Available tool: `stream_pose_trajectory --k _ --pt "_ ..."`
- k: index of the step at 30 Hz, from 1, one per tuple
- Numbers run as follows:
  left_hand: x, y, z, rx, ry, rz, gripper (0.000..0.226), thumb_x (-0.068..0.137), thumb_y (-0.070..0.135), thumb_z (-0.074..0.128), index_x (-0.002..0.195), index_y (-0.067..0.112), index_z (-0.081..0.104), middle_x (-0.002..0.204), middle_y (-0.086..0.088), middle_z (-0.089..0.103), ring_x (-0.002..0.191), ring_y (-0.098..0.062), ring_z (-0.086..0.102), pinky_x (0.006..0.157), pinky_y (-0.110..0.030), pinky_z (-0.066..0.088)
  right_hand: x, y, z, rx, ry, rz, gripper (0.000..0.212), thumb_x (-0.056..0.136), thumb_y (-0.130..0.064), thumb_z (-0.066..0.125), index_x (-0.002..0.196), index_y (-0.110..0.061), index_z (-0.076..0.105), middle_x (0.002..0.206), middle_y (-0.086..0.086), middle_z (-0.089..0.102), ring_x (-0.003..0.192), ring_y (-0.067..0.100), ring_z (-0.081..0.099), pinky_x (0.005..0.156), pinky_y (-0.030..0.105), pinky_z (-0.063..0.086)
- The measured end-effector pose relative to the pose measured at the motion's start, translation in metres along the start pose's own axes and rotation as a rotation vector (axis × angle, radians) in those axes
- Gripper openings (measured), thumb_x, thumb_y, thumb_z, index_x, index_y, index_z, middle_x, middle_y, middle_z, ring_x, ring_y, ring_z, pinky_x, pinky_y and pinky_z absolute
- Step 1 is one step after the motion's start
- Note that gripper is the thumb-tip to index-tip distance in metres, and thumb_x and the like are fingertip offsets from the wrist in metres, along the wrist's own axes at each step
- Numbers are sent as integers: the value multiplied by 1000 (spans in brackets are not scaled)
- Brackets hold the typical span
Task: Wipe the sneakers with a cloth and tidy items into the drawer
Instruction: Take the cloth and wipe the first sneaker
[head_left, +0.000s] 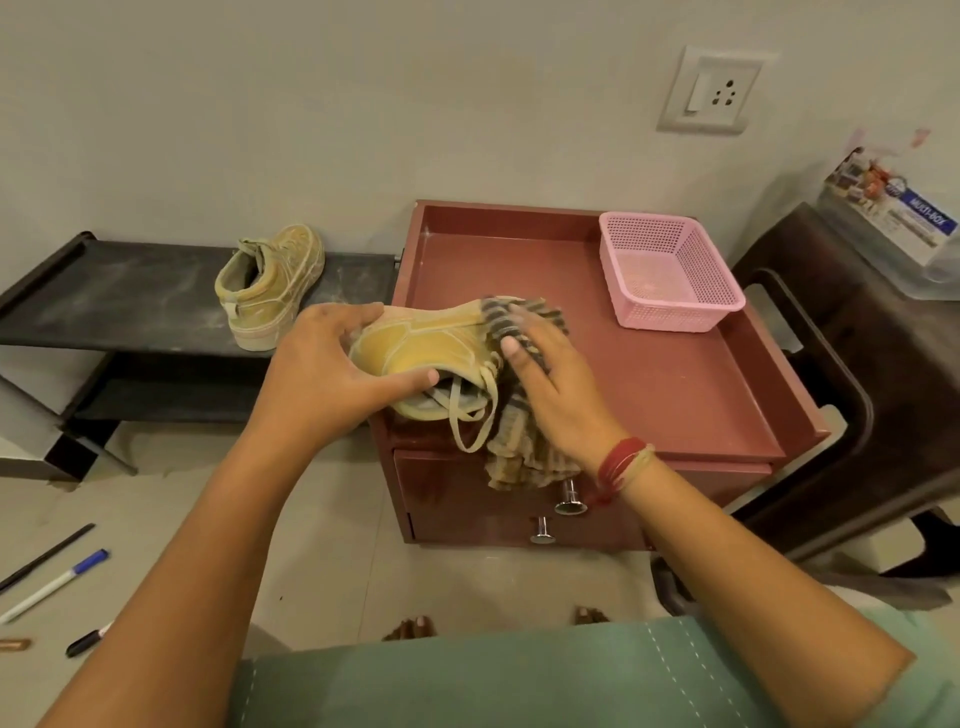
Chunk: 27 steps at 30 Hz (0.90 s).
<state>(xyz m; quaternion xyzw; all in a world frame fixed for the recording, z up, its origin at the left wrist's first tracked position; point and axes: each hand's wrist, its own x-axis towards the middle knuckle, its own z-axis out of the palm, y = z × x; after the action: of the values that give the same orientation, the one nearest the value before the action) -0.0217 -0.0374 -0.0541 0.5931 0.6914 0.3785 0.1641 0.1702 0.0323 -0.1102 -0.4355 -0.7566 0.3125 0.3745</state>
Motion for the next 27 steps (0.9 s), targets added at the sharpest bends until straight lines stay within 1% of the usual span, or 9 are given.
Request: stream_pose_trajectory --k 3,6,8,12,16,18,20,25,27 --pt "0 0 0 -22 -2 -3 54 64 28 87 112 29 62 85 30 44 70 36 39 60 8 31 -13 -11 25 34 -163 -149 39 96 -41 39 136 -42 37 151 -8 33 144 10 18 117 49 14" --pt "1 -3 0 4 -14 1 64 62 31 88 120 25 62 100 19 56 78 26 44 64 5 33 -2 6 25 -43 -103 -52 34 93 -54 33 124 -64 26 153 -20 16 144 5 4 115 58 4" --pt "2 -7 0 33 -2 -6 77 61 37 87 129 17 59 118 9 58 98 10 42 71 -2 31 3 9 22 -9 -60 88 35 91 -53 33 123 -62 23 156 -16 9 144 6 -2 117 55 1" --pt "5 -13 1 25 -20 -17 84 58 39 88 132 14 57 127 2 57 105 1 41 73 -6 33 -19 2 29 160 -212 -109 39 94 -43 41 132 -47 37 153 -18 23 146 9 -4 118 35 2" --pt "6 -10 1 10 -4 -32 81 59 38 88 131 15 58 130 0 57 105 0 40 85 -19 35 -8 14 18 79 -104 -17 36 93 -48 38 128 -55 34 153 -17 21 146 10 4 119 47 12" --pt "6 -11 1 -1 -5 -43 80 59 38 88 131 15 58 129 0 57 104 0 41 84 -18 35 -12 9 22 58 -95 -4 38 93 -49 36 130 -56 31 154 -16 19 146 9 2 119 42 10" --pt "6 -13 1 -5 -13 -45 83 59 38 88 132 14 57 129 -1 57 104 -1 42 81 -13 35 -24 3 29 76 -193 -134 42 96 -42 38 136 -48 30 154 -17 22 146 8 0 119 32 8" --pt "5 -11 4 1 12 -33 80 58 39 88 129 15 60 123 5 59 105 0 42 85 -19 36 -10 12 19 -4 -79 40 40 95 -40 38 132 -51 29 152 -20 20 143 9 3 119 46 10" --pt "5 -13 6 3 33 -36 82 57 42 88 129 14 59 128 1 59 105 0 43 86 -20 36 -19 5 23 79 -145 -28 42 96 -39 39 136 -46 30 151 -21 21 145 8 1 119 35 8"
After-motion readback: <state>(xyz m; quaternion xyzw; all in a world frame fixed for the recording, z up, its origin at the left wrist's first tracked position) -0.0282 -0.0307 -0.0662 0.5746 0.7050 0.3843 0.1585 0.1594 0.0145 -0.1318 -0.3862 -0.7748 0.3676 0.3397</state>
